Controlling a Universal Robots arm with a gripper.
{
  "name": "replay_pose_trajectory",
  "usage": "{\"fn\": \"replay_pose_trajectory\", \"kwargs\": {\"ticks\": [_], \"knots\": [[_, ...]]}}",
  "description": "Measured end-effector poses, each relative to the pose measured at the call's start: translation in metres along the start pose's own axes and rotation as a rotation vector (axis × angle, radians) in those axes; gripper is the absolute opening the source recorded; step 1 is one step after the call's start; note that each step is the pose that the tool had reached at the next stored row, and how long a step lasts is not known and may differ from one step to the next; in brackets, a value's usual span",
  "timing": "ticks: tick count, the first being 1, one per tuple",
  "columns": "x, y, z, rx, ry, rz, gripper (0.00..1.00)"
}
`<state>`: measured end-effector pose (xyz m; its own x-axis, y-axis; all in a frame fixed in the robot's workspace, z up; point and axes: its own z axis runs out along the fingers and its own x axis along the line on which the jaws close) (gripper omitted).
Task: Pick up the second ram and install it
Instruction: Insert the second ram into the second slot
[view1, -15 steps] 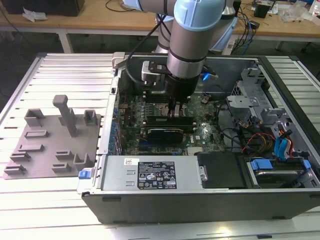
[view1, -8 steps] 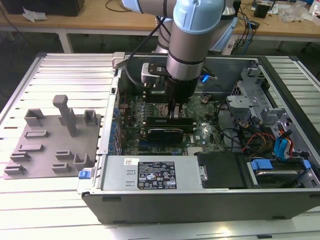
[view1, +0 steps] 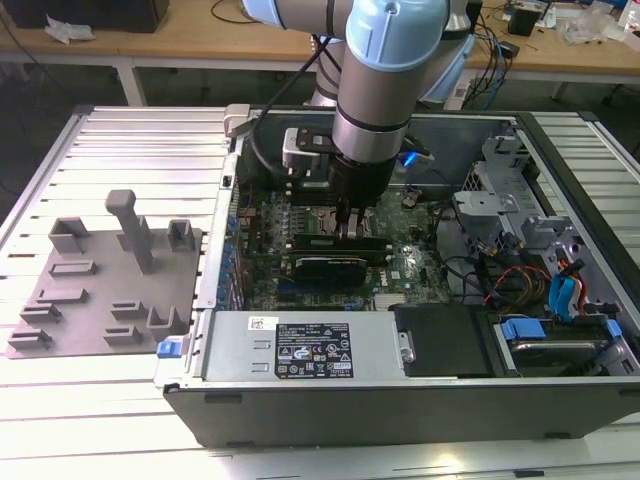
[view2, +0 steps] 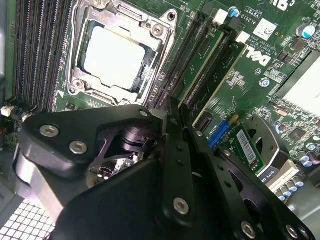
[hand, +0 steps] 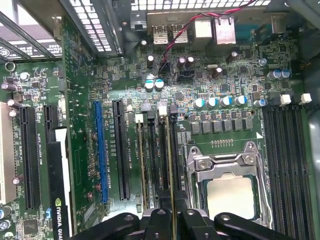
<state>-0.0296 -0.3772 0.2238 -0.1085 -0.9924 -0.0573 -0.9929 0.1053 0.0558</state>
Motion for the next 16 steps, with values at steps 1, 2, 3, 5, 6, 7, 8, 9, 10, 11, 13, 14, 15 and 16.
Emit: {"fn": "replay_pose_trajectory", "kwargs": {"ticks": [1, 2, 3, 5, 6, 7, 8, 9, 10, 11, 13, 14, 15, 16], "knots": [[0.0000, -0.0001, 0.0000, -0.0001, 0.0001, 0.000, 0.11], [-0.0001, -0.0007, 0.0000, 0.0000, 0.0001, -0.002, 0.11], [-0.0001, -0.0010, 0.0000, 0.0000, 0.0001, -0.003, 0.11], [0.0001, -0.0012, 0.0000, -0.0006, 0.0006, -0.013, 0.11], [0.0004, -0.0012, 0.0000, -0.0014, 0.0014, -0.028, 0.11], [0.0005, -0.0012, -0.0001, -0.0018, 0.0019, -0.034, 0.11], [0.0005, -0.0011, -0.0001, -0.0020, 0.0019, -0.035, 0.11], [0.0005, -0.0011, -0.0001, -0.0020, 0.0019, -0.035, 0.11], [0.0005, -0.0012, -0.0001, -0.0020, 0.0019, -0.035, 0.11], [0.0005, -0.0012, -0.0001, -0.0019, 0.0019, -0.035, 0.11], [0.0007, -0.0012, 0.0020, -0.0025, 0.0019, -0.035, 0.11], [0.0007, -0.0013, 0.0035, -0.0025, 0.0018, -0.035, 0.11], [0.0007, -0.0014, 0.0047, -0.0026, 0.0019, -0.035, 0.11], [0.0007, -0.0014, 0.0048, -0.0026, 0.0016, -0.035, 0.11]]}}
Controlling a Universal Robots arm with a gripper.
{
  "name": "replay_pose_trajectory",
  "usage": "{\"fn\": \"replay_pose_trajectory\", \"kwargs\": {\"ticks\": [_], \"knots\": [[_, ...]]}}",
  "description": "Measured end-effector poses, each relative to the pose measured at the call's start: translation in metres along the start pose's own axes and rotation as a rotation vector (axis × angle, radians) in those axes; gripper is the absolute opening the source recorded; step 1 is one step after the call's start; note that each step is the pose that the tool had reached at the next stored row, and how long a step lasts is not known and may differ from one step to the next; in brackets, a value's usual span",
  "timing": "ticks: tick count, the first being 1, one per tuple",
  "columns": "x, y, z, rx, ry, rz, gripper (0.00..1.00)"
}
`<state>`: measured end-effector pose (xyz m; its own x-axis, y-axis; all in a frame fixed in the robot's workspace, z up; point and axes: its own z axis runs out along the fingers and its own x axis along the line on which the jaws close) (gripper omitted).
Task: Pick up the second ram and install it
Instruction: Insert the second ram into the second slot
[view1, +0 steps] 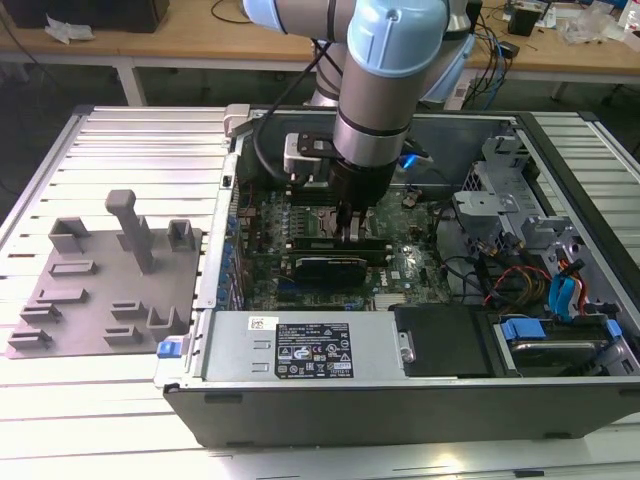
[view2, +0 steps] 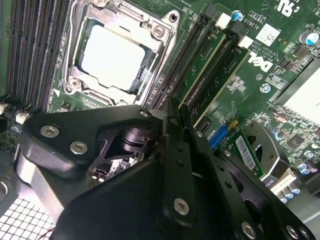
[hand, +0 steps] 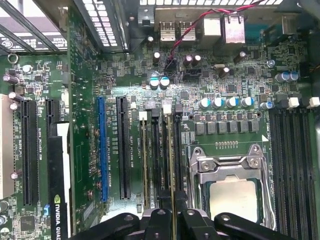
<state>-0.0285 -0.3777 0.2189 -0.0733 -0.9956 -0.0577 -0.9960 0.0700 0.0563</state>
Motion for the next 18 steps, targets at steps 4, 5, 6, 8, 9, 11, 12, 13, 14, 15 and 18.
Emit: {"fn": "replay_pose_trajectory", "kwargs": {"ticks": [4, 5, 6, 8, 9, 11, 12, 13, 14, 15, 18], "knots": [[-0.0004, 0.0004, -0.0066, 0.0002, -0.0002, 0.000, 0.19], [-0.0007, 0.0006, -0.0110, 0.0004, -0.0001, 0.000, 0.19], [-0.0016, 0.0011, -0.0192, 0.0006, 0.0008, 0.000, 0.19], [-0.0031, 0.0018, -0.0304, 0.0011, 0.0044, 0.000, 0.19], [-0.0038, 0.0022, -0.0375, 0.0012, 0.0061, 0.000, 0.18], [-0.0063, 0.0033, -0.0554, 0.0016, 0.0120, 0.001, 0.08], [-0.0063, 0.0034, -0.0564, 0.0018, 0.0118, 0.000, 0.08], [-0.0063, 0.0034, -0.0564, 0.0018, 0.0117, 0.001, 0.08], [-0.0063, 0.0034, -0.0564, 0.0018, 0.0117, 0.001, 0.08], [-0.0063, 0.0034, -0.0565, 0.0018, 0.0119, 0.001, 0.08], [-0.0063, 0.0034, -0.0565, 0.0018, 0.0118, 0.001, 0.08]]}}
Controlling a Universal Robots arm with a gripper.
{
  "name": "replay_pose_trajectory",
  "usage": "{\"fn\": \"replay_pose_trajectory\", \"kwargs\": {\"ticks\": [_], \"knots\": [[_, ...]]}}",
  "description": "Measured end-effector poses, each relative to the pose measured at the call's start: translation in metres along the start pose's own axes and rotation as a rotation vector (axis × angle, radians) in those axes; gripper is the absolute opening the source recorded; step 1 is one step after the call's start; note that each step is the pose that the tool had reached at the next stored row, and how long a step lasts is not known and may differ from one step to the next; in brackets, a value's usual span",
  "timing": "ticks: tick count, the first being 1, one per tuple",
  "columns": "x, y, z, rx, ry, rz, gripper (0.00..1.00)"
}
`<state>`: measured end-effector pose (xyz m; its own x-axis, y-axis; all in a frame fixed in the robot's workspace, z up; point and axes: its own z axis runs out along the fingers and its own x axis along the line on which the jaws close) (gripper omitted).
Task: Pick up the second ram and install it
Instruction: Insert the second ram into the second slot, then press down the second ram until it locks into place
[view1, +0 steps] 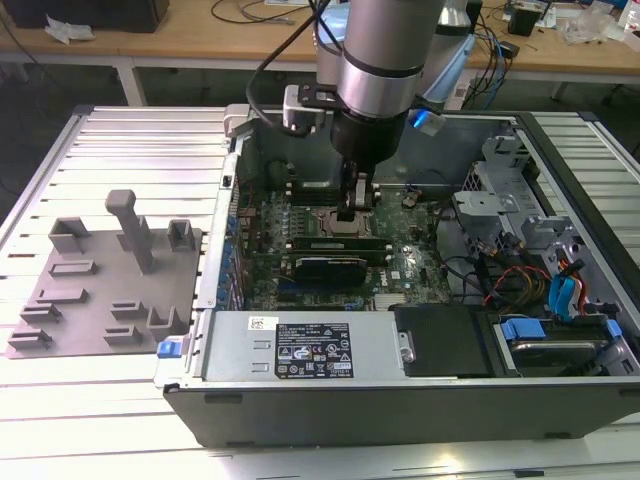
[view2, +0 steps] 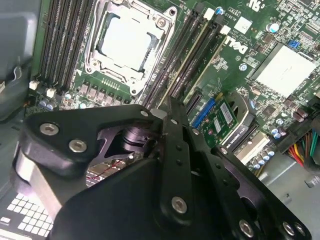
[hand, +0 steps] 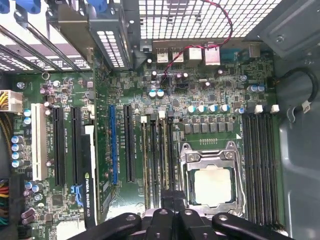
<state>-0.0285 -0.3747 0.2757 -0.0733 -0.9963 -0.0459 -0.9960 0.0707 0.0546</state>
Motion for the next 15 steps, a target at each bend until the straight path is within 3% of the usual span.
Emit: {"fn": "replay_pose_trajectory", "kwargs": {"ticks": [4, 6, 9, 10, 12, 15], "knots": [[-0.0001, -0.0019, 0.0005, -0.0003, 0.0007, 0.000, 0.08], [-0.0011, -0.0261, 0.0077, -0.0076, 0.0015, 0.000, 0.08], [-0.0009, -0.0450, 0.0166, -0.0090, 0.0017, 0.000, 0.08], [-0.0008, -0.0458, 0.0189, -0.0092, 0.0018, -0.003, 0.08], [-0.0006, -0.0505, 0.0306, -0.0094, 0.0018, -0.006, 0.08], [-0.0004, -0.0540, 0.0378, -0.0096, 0.0019, -0.006, 0.08]]}}
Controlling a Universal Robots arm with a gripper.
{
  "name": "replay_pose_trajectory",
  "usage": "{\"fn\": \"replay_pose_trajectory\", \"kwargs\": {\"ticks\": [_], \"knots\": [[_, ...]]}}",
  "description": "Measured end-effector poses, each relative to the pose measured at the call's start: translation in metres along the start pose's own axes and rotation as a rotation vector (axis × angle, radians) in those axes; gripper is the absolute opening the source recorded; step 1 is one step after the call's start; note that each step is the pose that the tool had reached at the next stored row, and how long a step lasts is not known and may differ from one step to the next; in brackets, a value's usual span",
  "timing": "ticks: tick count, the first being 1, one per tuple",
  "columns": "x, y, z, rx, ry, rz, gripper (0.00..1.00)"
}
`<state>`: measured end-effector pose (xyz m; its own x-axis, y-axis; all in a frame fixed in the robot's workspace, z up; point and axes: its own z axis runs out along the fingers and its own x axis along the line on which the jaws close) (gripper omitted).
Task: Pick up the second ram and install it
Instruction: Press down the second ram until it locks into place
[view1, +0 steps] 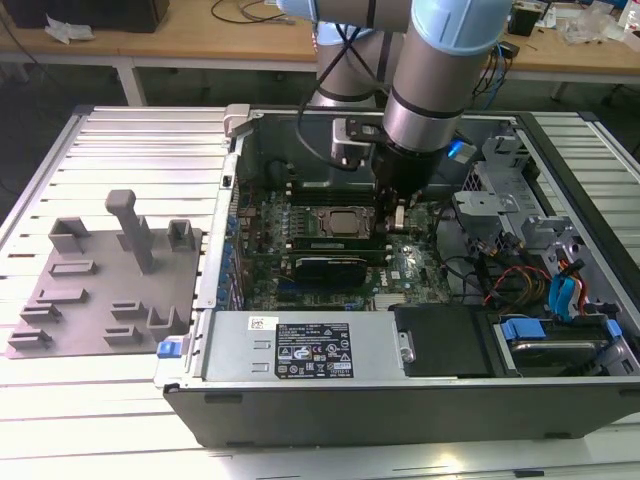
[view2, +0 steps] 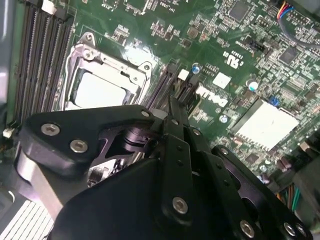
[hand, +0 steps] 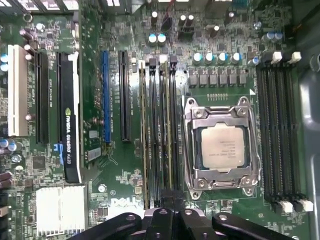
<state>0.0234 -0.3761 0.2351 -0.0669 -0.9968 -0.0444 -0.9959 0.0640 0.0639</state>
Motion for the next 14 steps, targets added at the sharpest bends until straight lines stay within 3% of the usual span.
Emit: {"fn": "replay_pose_trajectory", "kwargs": {"ticks": [5, 11, 12, 14], "knots": [[0.0003, -0.0010, 0.0057, 0.0000, 0.0000, 0.000, 0.08], [0.0010, -0.0010, 0.0036, 0.0020, -0.0019, 0.000, 0.08], [0.0010, 0.0006, 0.0014, 0.0048, -0.0015, 0.000, 0.08], [0.0020, 0.0149, 0.0020, 0.0146, -0.0020, -0.001, 0.08]]}}
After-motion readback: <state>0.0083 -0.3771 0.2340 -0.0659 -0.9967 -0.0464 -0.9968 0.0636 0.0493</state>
